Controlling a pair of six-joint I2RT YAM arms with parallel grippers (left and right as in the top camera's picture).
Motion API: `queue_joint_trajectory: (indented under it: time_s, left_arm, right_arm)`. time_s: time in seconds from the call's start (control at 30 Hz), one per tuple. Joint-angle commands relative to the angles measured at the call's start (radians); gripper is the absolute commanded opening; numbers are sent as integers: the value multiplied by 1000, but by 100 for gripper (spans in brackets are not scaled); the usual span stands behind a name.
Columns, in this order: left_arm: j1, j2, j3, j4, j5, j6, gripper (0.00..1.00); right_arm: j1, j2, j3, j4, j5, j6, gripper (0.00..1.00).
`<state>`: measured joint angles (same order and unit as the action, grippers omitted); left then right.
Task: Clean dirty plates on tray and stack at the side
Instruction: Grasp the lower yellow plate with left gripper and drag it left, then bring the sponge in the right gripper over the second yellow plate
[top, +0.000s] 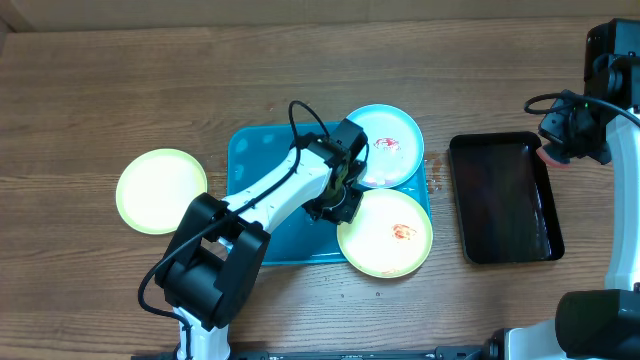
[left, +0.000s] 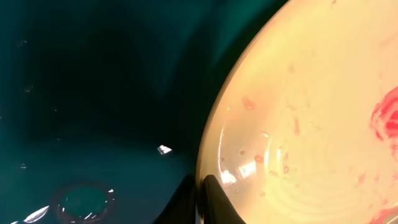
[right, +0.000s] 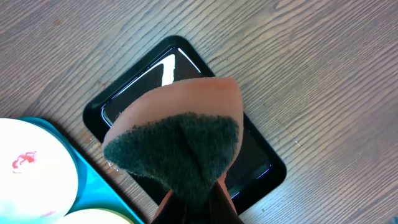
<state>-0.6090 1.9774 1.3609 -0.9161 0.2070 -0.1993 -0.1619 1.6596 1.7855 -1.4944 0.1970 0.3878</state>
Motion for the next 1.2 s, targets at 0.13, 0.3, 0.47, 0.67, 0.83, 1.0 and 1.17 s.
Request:
queue_joint_trajectory:
  time_s: [0.13,0.3,0.47,0.67,0.83,1.0,1.17]
  left_arm:
    - [7,9,43,-56,29,47,4]
    - [42,2,113,-168,2,72,4]
    - [121,-10,202,-289,-153,45,4]
    - [225,-9,156,-249,-270,19,4]
    - [296,-9,63,-168,-266,19,4]
    - [316,-9,-14,-110,-258,19,15]
    - [314,-9,-57,-63,-241,19,43]
  right_arm:
    - [-2,3,-1,5,0,-3,4]
    - [-2,3,-1,5,0,-3,4]
    - [-2,3,-1,5,-8,-3,4]
    - [-2,3,-1,4,-8,-11,4]
    - [-2,3,-1,1,-18,-30,4]
    - [-2,3,-1,-2,-18,-30,4]
    - [-2,3,-1,-2,-18,-30,4]
